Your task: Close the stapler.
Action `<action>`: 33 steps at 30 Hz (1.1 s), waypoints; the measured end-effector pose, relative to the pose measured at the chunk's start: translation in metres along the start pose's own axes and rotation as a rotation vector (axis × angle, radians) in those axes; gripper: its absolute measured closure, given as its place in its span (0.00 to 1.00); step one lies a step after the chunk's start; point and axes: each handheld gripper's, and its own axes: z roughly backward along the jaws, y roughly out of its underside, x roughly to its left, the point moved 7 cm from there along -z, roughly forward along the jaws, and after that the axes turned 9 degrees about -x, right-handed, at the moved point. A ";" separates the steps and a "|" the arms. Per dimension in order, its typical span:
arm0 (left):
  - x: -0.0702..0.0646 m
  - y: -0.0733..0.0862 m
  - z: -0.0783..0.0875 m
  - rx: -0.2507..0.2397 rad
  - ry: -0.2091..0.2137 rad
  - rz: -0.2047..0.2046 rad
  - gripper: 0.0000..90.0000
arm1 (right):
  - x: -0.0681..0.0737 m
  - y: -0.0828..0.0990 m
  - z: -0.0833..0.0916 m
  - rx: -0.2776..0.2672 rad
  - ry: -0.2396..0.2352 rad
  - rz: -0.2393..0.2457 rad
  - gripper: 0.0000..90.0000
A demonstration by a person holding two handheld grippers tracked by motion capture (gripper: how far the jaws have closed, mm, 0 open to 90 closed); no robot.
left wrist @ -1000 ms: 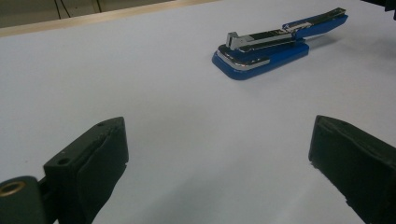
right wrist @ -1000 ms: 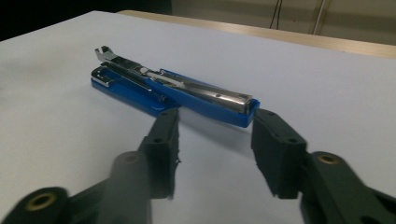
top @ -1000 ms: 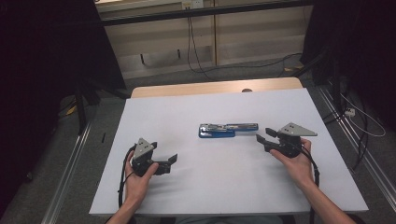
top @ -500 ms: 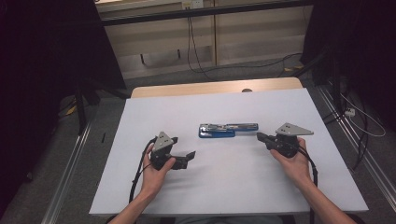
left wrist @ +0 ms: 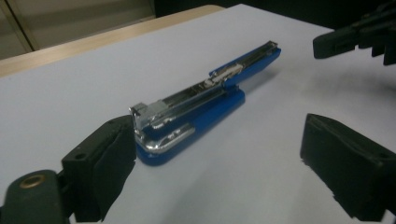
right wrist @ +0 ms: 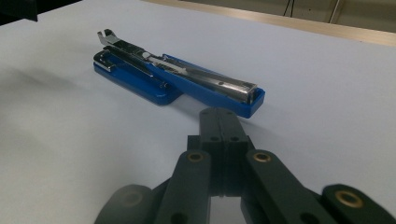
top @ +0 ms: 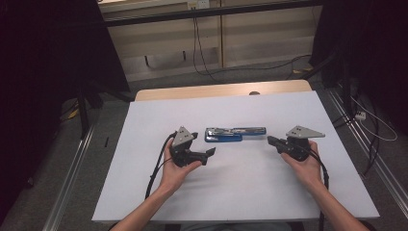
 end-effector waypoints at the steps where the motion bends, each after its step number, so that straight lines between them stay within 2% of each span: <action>1: 0.002 -0.001 -0.003 -0.004 -0.012 0.005 0.14 | 0.000 0.000 0.000 0.002 -0.001 0.000 1.00; 2: 0.004 -0.002 -0.006 -0.014 -0.017 0.014 0.14 | 0.001 0.000 0.000 0.003 -0.002 0.002 1.00; 4: 0.007 -0.003 -0.011 0.000 -0.029 0.007 0.16 | 0.002 0.001 -0.001 0.007 -0.007 0.012 1.00; 6: 0.011 -0.005 -0.016 -0.007 -0.046 0.001 0.18 | 0.002 0.001 -0.002 0.009 -0.009 0.013 1.00; 9: 0.018 -0.008 -0.023 -0.016 -0.074 0.024 0.22 | 0.002 0.001 -0.003 0.010 -0.009 0.013 1.00; 13: 0.023 -0.009 -0.033 0.004 -0.077 0.016 0.29 | 0.001 0.001 -0.004 0.012 -0.008 0.015 1.00; 15: 0.023 -0.010 -0.038 0.014 -0.065 0.021 0.34 | 0.001 0.001 -0.004 0.013 -0.008 0.015 1.00; 17: 0.025 -0.012 -0.040 0.024 -0.075 0.015 0.37 | 0.000 0.001 -0.005 0.013 -0.009 0.015 1.00; 20: 0.027 -0.011 -0.041 0.024 -0.070 0.049 0.40 | -0.001 0.001 -0.006 0.014 -0.006 0.013 1.00; 21: 0.028 -0.009 -0.041 0.036 -0.067 0.050 0.43 | -0.001 0.001 -0.007 0.014 -0.007 0.016 1.00; 23: 0.030 -0.005 -0.042 0.058 -0.079 0.013 0.49 | -0.001 0.001 -0.008 0.020 -0.008 0.019 1.00; 24: 0.030 -0.004 -0.042 0.057 -0.080 0.007 0.54 | -0.002 0.002 -0.009 0.023 -0.008 0.022 1.00; 26: 0.032 -0.001 -0.044 0.064 -0.080 0.028 0.59 | -0.002 0.002 -0.010 0.026 -0.007 0.022 1.00; 29: 0.034 -0.001 -0.045 0.068 -0.099 0.011 0.67 | -0.002 0.002 -0.012 0.030 -0.009 0.028 1.00; 31: 0.032 -0.001 -0.045 0.067 -0.093 0.009 0.79 | -0.002 0.002 -0.013 0.034 -0.006 0.026 1.00; 33: 0.030 0.001 -0.045 0.078 -0.078 0.008 0.84 | -0.003 0.002 -0.014 0.037 -0.005 0.025 1.00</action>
